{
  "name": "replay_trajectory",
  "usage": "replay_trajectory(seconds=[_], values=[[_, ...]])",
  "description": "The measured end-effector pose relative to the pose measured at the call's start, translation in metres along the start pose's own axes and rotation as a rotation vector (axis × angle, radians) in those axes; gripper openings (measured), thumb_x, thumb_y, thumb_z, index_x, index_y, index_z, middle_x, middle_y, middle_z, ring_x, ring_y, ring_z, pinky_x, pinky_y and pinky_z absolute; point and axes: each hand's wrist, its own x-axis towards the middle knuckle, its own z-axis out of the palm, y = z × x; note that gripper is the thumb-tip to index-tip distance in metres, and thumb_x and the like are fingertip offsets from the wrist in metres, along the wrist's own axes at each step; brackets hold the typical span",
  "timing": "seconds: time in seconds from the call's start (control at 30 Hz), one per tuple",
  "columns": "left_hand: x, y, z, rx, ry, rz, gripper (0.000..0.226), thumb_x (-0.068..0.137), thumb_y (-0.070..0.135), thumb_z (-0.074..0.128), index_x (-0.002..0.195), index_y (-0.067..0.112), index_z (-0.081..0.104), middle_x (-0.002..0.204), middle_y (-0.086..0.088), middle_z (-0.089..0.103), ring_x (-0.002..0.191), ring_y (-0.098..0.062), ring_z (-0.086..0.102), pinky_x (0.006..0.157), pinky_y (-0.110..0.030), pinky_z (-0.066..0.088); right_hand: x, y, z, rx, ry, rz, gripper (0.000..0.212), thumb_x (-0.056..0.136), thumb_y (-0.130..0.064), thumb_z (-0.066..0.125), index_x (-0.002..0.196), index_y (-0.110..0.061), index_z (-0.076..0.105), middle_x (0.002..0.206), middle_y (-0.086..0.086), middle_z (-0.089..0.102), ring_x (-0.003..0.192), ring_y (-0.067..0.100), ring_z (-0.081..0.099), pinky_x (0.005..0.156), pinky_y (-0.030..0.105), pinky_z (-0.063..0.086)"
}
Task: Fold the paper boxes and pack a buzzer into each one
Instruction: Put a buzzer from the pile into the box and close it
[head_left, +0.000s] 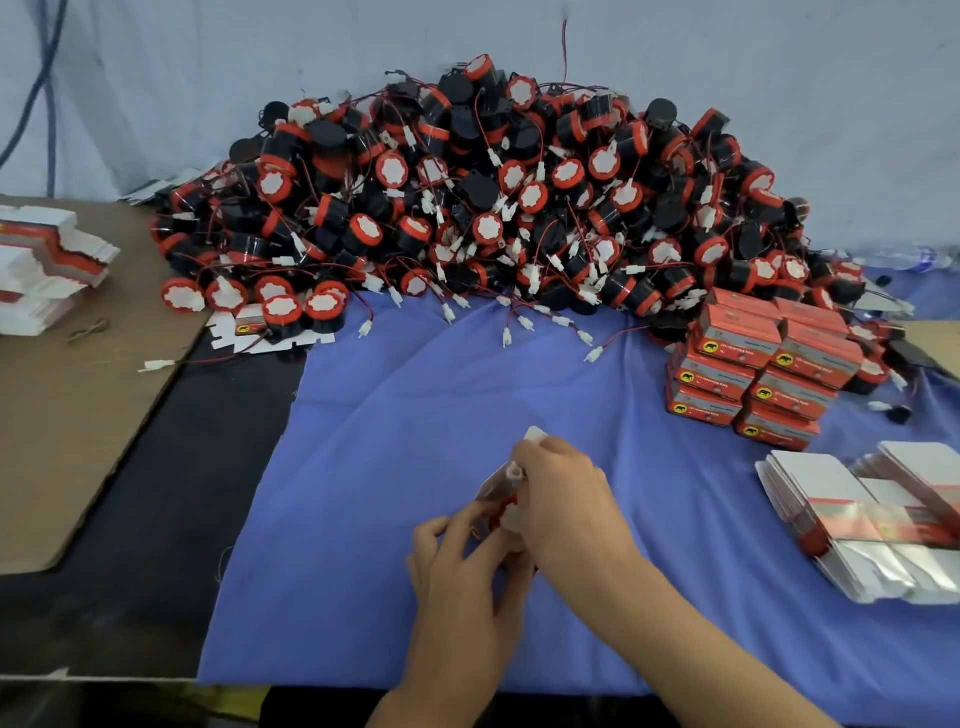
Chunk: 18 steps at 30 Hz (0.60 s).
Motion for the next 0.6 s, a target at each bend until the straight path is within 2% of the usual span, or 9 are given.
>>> replay_trajectory(seconds=[0.07, 0.13, 0.2, 0.23, 0.3, 0.33, 0.53, 0.6], values=[[-0.001, -0.002, 0.000, -0.032, 0.025, -0.011, 0.039, 0.079, 0.015, 0.087, 0.106, 0.036, 0.069, 0.125, 0.022, 0.062, 0.104, -0.012, 0.043, 0.085, -0.027, 0.047, 0.002, -0.003, 0.006, -0.129, -0.005, -0.055, 0.009, 0.083, -0.009, 0.054, 0.082, -0.018, 0.054, 0.084, -0.007, 0.044, 0.061, 0.011, 0.039, 0.045, 0.022, 0.019], [-0.002, -0.006, 0.000, -0.082, 0.033, -0.002, 0.013, 0.082, 0.025, 0.079, 0.094, 0.025, 0.076, 0.122, 0.024, 0.062, 0.110, -0.008, 0.045, 0.089, -0.023, 0.046, 0.004, -0.006, 0.011, -0.237, -0.046, -0.096, 0.008, 0.087, -0.011, 0.051, 0.081, -0.017, 0.050, 0.077, -0.006, 0.038, 0.067, 0.014, 0.039, 0.045, 0.025, 0.015], [-0.001, -0.006, -0.002, -0.151, 0.018, -0.019, 0.015, 0.083, 0.034, 0.072, 0.087, 0.021, 0.076, 0.119, 0.029, 0.061, 0.115, -0.004, 0.047, 0.093, -0.012, 0.040, 0.006, -0.006, 0.012, -0.226, -0.091, -0.128, 0.008, 0.091, -0.017, 0.053, 0.085, -0.018, 0.048, 0.076, -0.007, 0.040, 0.070, 0.016, 0.042, 0.046, 0.024, 0.017], [0.000, -0.006, -0.003, -0.181, 0.011, -0.034, 0.014, 0.082, 0.034, 0.074, 0.086, 0.021, 0.076, 0.119, 0.031, 0.060, 0.116, -0.002, 0.048, 0.093, -0.009, 0.038, 0.007, -0.005, 0.011, -0.197, -0.103, -0.145, 0.006, 0.092, -0.021, 0.054, 0.088, -0.016, 0.053, 0.081, -0.005, 0.049, 0.073, 0.017, 0.047, 0.049, 0.025, 0.027], [-0.001, -0.007, -0.004, -0.207, 0.017, -0.066, 0.012, 0.077, 0.031, 0.081, 0.084, 0.022, 0.077, 0.117, 0.033, 0.059, 0.116, 0.000, 0.050, 0.092, -0.007, 0.039, 0.006, -0.002, 0.008, -0.143, -0.118, -0.174, 0.015, 0.093, -0.025, 0.053, 0.101, -0.015, 0.062, 0.097, -0.001, 0.065, 0.085, 0.020, 0.058, 0.063, 0.033, 0.047], [-0.001, -0.007, -0.004, -0.215, 0.021, -0.078, 0.011, 0.076, 0.029, 0.084, 0.083, 0.023, 0.077, 0.117, 0.033, 0.059, 0.116, 0.000, 0.051, 0.091, -0.006, 0.040, 0.005, 0.000, 0.007, -0.116, -0.124, -0.187, 0.019, 0.094, -0.026, 0.052, 0.105, -0.016, 0.064, 0.102, -0.002, 0.067, 0.091, 0.020, 0.060, 0.070, 0.035, 0.050], [0.000, -0.006, -0.006, -0.226, 0.040, -0.101, 0.016, 0.069, 0.024, 0.088, 0.084, 0.022, 0.081, 0.116, 0.029, 0.063, 0.112, -0.001, 0.057, 0.088, -0.008, 0.044, -0.001, 0.011, 0.010, -0.133, -0.124, -0.356, 0.025, 0.102, -0.023, 0.037, 0.117, -0.019, 0.057, 0.108, -0.005, 0.066, 0.104, 0.017, 0.053, 0.089, 0.026, 0.040], [-0.003, -0.005, -0.008, -0.248, 0.056, -0.136, 0.021, 0.068, 0.012, 0.094, 0.082, 0.022, 0.083, 0.114, 0.026, 0.068, 0.109, -0.002, 0.062, 0.087, -0.010, 0.047, 0.000, 0.015, 0.010, -0.183, -0.170, -0.408, 0.024, 0.102, -0.024, 0.039, 0.121, -0.019, 0.053, 0.112, -0.005, 0.065, 0.104, 0.017, 0.049, 0.094, 0.028, 0.040]])
